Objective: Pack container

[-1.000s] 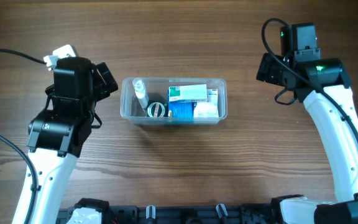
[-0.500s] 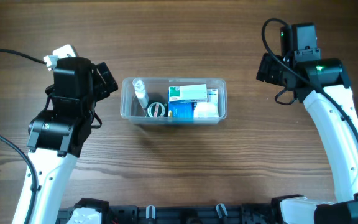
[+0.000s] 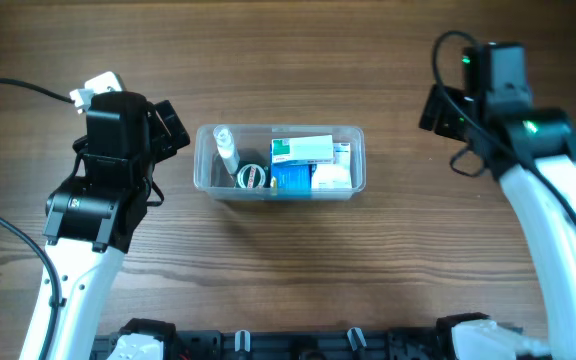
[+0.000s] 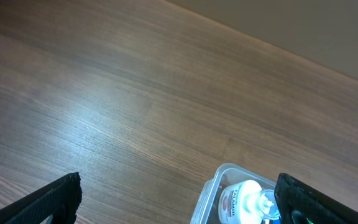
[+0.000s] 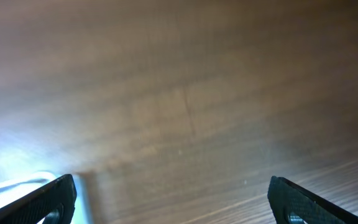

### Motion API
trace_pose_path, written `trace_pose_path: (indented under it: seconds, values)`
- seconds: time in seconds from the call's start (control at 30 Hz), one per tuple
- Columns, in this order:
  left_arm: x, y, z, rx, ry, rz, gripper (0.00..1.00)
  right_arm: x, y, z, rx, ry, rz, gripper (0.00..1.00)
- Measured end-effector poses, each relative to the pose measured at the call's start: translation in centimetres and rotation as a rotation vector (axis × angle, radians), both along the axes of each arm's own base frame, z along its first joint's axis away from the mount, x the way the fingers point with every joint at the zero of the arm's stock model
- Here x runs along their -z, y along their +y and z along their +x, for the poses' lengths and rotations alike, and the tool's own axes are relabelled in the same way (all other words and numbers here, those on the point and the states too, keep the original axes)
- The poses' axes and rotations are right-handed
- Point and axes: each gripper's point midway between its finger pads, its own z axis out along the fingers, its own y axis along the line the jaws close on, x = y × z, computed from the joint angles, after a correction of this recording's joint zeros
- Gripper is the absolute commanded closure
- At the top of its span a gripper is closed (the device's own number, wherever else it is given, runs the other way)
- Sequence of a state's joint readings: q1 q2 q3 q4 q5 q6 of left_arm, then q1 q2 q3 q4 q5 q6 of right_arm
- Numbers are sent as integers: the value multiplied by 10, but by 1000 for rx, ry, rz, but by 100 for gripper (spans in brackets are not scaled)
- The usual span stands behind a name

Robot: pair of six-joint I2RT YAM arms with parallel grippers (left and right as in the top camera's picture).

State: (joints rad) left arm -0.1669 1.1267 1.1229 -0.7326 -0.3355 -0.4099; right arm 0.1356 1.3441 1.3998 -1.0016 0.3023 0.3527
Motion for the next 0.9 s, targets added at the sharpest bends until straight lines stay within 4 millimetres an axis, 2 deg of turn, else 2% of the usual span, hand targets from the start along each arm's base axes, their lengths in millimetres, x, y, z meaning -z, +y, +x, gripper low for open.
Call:
trace_pose_path:
  seconds: [0.07, 0.1, 0.13, 0.17, 0.23, 0.27, 0.37, 0.43, 0.47, 0.6, 0.7, 0.8, 0.9]
  values:
    - [0, 0, 0, 0, 1, 0, 0, -50, -3, -18, 5, -178, 26, 0]
    - [0, 0, 0, 0, 1, 0, 0, -68, -3, -23, 10, -250, 41, 0]
    - [0, 0, 0, 0, 1, 0, 0, -103, -5, -38, 17, -391, 70, 0]
    - [0, 0, 0, 0, 1, 0, 0, -122, -4, -43, 11, -500, 98, 0]
    - [0, 0, 0, 0, 2, 0, 0, -139, -2, -69, -13, -656, 147, 0]
    - [0, 0, 0, 0, 0, 0, 0, -141, -2, -80, -24, -710, 164, 0]
    - [1, 0, 0, 0, 3, 0, 0, -113, 2, -113, -63, -826, 214, 0]
    - [1, 0, 0, 0, 3, 0, 0, -75, 3, -123, -56, -862, 265, 0]
    - [1, 0, 0, 0, 2, 0, 0, -57, 4, -123, -50, -890, 295, 0]
    - [0, 0, 0, 0, 1, 0, 0, -16, 10, -114, -70, -1051, 385, 0]
    - [0, 0, 0, 0, 2, 0, 0, 11, 14, -104, -86, -1081, 401, 0]
    - [0, 0, 0, 0, 2, 0, 0, 30, 16, -100, -105, -1049, 365, 0]
    - [0, 0, 0, 0, 2, 0, 0, 29, 19, -102, -163, -1052, 287, 0]
